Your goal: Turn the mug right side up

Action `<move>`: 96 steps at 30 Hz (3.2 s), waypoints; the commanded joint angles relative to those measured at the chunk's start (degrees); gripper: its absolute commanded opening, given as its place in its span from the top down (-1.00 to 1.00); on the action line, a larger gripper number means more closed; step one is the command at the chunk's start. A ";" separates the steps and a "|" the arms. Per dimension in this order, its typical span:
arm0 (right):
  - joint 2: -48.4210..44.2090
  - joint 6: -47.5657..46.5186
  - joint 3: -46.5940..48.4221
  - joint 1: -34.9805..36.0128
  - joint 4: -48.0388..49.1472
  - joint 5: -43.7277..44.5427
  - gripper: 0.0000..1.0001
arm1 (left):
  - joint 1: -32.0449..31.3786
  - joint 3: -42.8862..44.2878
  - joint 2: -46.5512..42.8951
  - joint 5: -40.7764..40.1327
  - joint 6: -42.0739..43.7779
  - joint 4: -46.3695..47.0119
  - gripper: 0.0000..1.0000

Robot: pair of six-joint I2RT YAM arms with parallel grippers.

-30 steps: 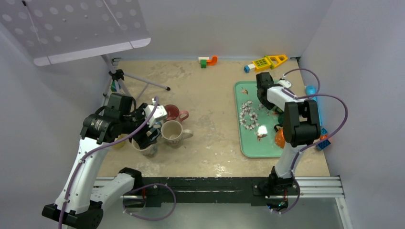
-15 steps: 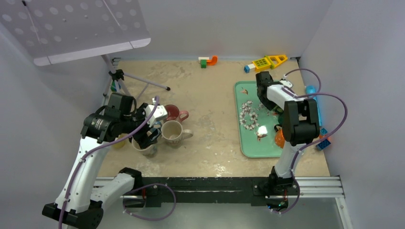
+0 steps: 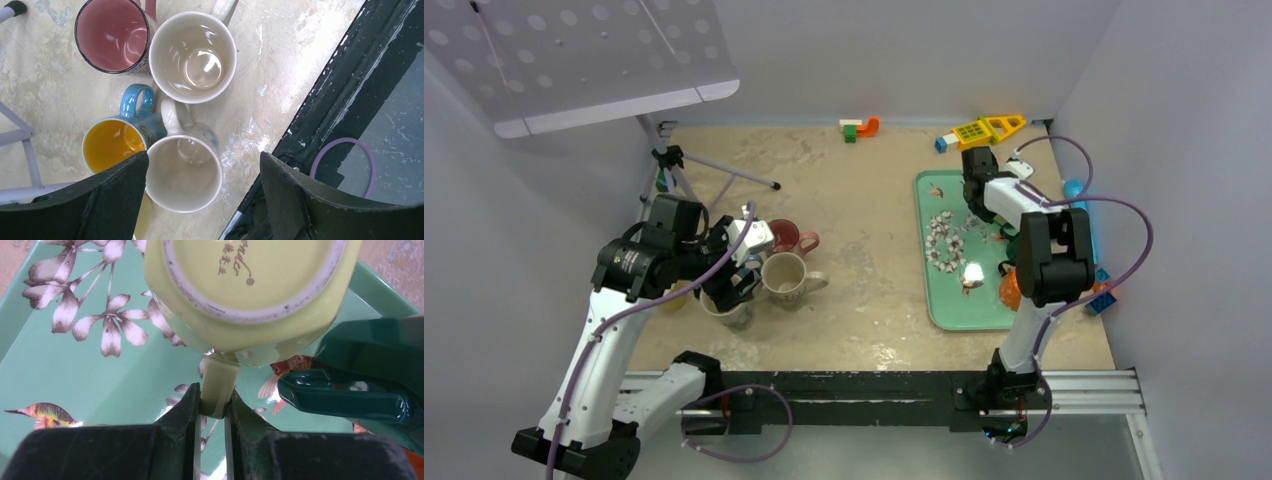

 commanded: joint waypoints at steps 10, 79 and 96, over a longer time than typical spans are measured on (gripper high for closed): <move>-20.39 -19.73 -11.36 2.93 19.38 -14.99 1.00 | 0.23 4.63 2.02 9.06 -2.54 0.90 -0.72; -44.21 -20.90 -2.05 47.11 52.26 -53.87 1.00 | -1.55 16.23 7.80 38.07 -77.27 63.48 -0.29; -41.06 -27.70 -1.93 47.03 36.64 -37.85 -0.57 | -1.61 20.09 5.81 3.17 -44.16 28.15 1.00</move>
